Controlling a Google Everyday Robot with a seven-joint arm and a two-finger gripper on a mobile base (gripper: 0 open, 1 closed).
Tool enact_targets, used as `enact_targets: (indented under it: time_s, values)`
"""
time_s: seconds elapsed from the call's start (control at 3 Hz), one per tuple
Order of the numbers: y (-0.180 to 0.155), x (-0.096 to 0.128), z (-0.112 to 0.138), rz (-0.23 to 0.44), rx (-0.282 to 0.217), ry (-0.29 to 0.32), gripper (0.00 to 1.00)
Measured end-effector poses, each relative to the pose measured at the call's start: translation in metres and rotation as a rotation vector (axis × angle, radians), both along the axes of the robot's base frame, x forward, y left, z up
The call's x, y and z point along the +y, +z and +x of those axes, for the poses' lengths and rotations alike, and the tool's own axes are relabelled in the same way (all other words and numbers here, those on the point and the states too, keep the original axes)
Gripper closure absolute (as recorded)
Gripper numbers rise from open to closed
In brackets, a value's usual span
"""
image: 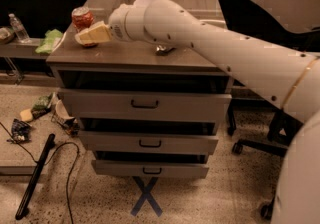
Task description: Move coke can near white bowl
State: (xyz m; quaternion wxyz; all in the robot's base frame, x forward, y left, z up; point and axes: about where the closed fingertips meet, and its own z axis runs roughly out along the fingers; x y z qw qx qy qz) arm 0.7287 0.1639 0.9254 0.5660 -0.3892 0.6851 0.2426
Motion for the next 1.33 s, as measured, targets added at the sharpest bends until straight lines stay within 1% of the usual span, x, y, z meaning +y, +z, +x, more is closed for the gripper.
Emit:
enact_targets:
  time_s: [0.33,0.67,1.0,1.33]
  values:
    - [-0.018,0.029,0.016,0.009,0.046,0.042,0.0]
    - [-0.036,0.063,0.034,0.001,0.092,0.129,0.24]
    - [-0.039,0.081,0.042,-0.004,0.101,0.181,0.46]
    - [-0.03,0.082,0.06,0.007,0.08,0.191,0.7]
